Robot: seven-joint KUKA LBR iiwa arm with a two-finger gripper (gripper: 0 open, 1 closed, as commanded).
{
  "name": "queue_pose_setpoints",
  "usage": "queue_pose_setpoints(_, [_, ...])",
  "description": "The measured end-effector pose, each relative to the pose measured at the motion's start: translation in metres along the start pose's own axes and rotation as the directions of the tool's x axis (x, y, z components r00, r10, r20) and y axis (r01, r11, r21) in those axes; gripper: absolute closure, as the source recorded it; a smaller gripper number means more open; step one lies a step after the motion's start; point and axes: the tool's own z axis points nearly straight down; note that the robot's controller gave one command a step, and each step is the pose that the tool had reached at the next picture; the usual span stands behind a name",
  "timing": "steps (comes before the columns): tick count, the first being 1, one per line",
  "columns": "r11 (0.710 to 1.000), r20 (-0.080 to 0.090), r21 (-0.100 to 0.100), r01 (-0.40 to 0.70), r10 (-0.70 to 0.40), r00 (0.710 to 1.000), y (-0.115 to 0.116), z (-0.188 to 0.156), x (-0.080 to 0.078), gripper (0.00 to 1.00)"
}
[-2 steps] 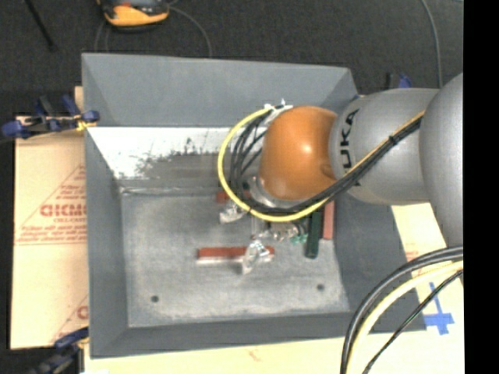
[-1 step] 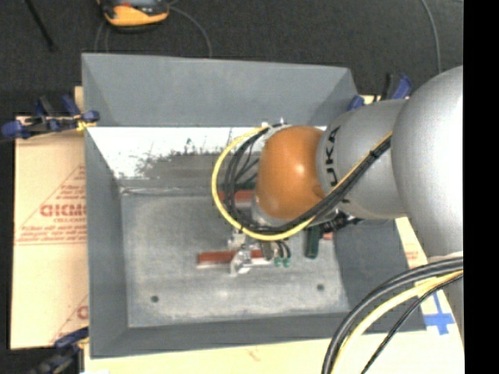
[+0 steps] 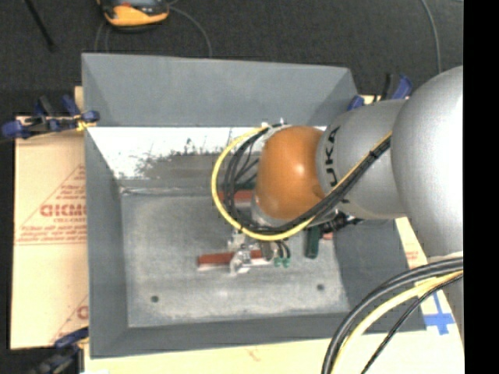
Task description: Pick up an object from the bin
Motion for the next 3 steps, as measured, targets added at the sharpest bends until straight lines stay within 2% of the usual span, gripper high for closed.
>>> queue_pose_setpoints(1, [1.0,0.015,-0.008,-0.01,0.011,1.0,0.0227,-0.1461,-0.0194,1.0])
queue_pose_setpoints(2, [1.0,0.012,-0.008,-0.011,0.011,1.0,0.0227,-0.1449,-0.0186,0.0])
queue_pose_setpoints(3, [1.0,0.011,-0.01,-0.012,0.012,1.0,0.0238,-0.1446,-0.0183,1.0])
